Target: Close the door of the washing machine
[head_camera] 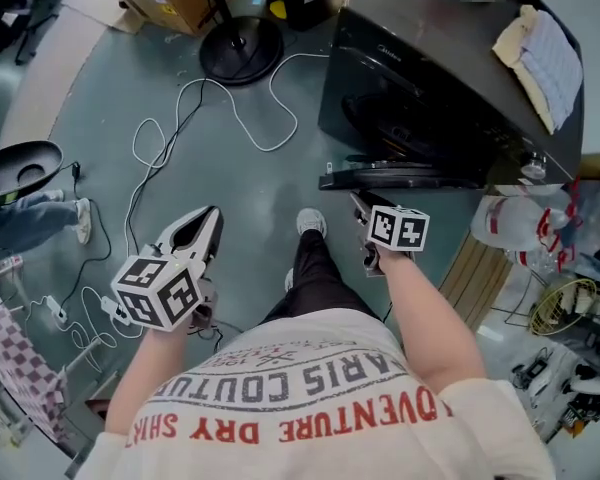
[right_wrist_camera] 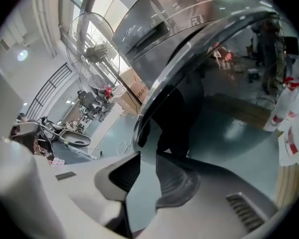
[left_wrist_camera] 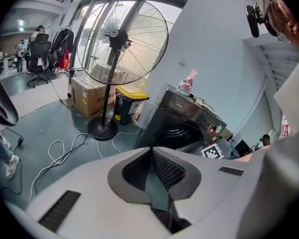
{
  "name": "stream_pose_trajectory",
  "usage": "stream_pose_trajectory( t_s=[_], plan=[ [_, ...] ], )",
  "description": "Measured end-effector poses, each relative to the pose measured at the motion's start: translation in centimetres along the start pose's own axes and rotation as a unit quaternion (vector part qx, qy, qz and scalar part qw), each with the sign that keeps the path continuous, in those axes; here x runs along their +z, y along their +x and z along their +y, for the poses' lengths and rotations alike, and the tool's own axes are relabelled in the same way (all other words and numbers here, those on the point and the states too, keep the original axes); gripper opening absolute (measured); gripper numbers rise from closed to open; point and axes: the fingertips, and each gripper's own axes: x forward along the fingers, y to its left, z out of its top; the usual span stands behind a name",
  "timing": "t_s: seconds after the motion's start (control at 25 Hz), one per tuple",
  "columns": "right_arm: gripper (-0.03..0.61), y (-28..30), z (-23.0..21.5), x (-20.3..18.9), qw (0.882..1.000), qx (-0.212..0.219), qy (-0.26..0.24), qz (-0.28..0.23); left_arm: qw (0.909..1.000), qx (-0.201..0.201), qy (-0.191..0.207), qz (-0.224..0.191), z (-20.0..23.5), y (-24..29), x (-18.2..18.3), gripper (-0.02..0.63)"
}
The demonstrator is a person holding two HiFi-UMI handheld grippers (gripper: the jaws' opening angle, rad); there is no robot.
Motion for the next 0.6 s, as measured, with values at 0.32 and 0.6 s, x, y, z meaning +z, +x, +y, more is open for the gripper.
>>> stream_pose_trajectory(
  t_s=[0.32, 0.6],
  plan=[
    [0.076, 0.8, -2.2, 5.6, 0.999, -0.024, 0.016, -0.035, 0.9999, 0.002, -0.006, 0.008, -0.1, 2.3, 1.4, 0.038],
    [0.054, 1.8, -3.5, 10.5, 0.996, -0.037, 0.05, -0.07, 0.9999, 0.01, 0.005, 0.012, 0.1, 3.0, 3.2, 0.038]
  ],
)
